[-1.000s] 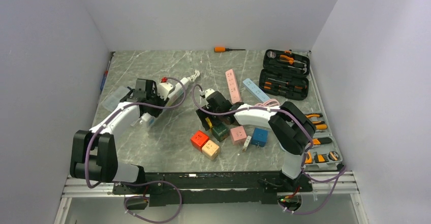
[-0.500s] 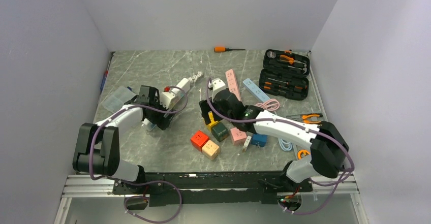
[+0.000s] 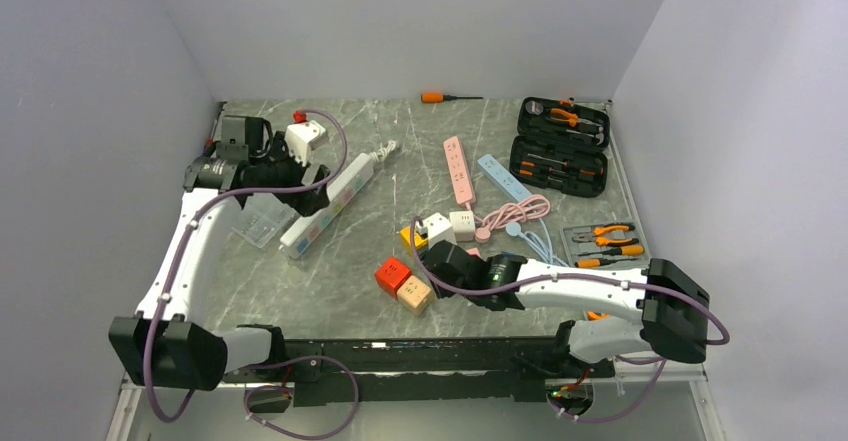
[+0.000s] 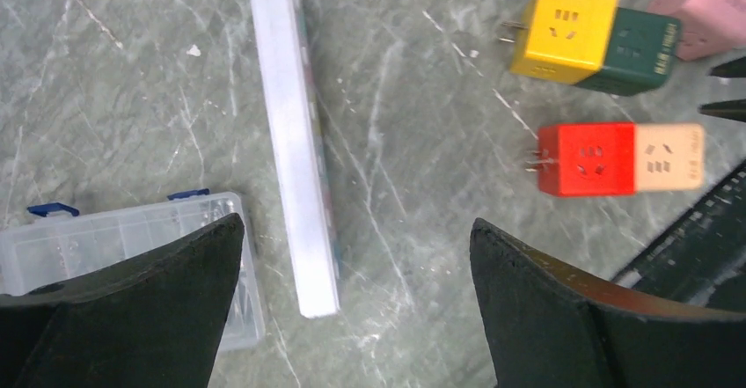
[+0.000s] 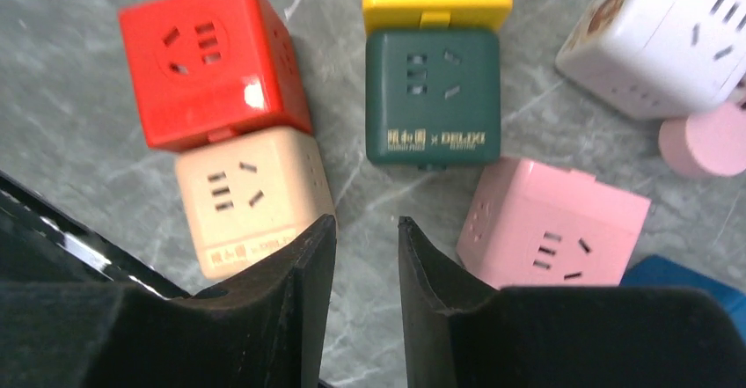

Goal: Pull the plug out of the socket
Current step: Pick up the socket from the center of the board.

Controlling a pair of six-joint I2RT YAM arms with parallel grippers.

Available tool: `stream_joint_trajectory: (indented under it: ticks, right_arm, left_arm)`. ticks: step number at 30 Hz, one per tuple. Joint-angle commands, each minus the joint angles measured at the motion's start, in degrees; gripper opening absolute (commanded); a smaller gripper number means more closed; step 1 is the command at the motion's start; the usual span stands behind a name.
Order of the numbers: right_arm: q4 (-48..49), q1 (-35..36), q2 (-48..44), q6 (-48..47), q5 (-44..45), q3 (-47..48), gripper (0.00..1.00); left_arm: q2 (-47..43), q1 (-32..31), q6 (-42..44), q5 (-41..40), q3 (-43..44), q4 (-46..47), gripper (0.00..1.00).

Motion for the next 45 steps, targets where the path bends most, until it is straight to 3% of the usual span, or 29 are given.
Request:
stream_joint_trajectory:
  ticks: [1, 10, 17, 23, 27, 32, 45]
  right_arm:
    - [-2.05, 2.36, -0.49, 3.47, 3.67, -1.04, 0.34]
    - [-6.47, 3.24, 0.74, 3.35, 4.79, 0.22, 0.28]
    - [-5.69, 3.18, 4.98, 2.18, 8.83, 1.76, 0.28]
    - [-0.54, 3.51, 10.3, 1.67, 4.85, 3.62, 0.25]
    - [-2.66, 6.05, 13.25, 0.91, 6.27, 7.68, 0.19]
    - [-3.24, 8.33, 14.62, 0.28, 3.73, 10.08, 0.18]
    - [-2.59, 12.25, 17.64, -3.67, -2.35, 14.28, 0.16]
  left_arm:
    - [-1.83, 0.01, 1.02, 3.67, 2.62, -12.17, 0.99]
    - [-8.09, -0.19, 2.39, -1.3, -8.12, -9.74, 0.99]
    - [-11.69, -0.17, 4.1, -0.89, -8.15, -10.36, 0.99]
    - [-12.75, -0.16, 3.81, -1.09, -8.17, -9.51, 0.99]
    - [-11.22, -0.17, 3.36, -4.1, -6.41, -8.33, 0.99]
    - [-9.31, -0.17, 2.41, -4.82, -3.26, -8.27, 0.99]
    - [-11.54, -0.08, 3.39, -5.76, -5.88, -6.72, 0.99]
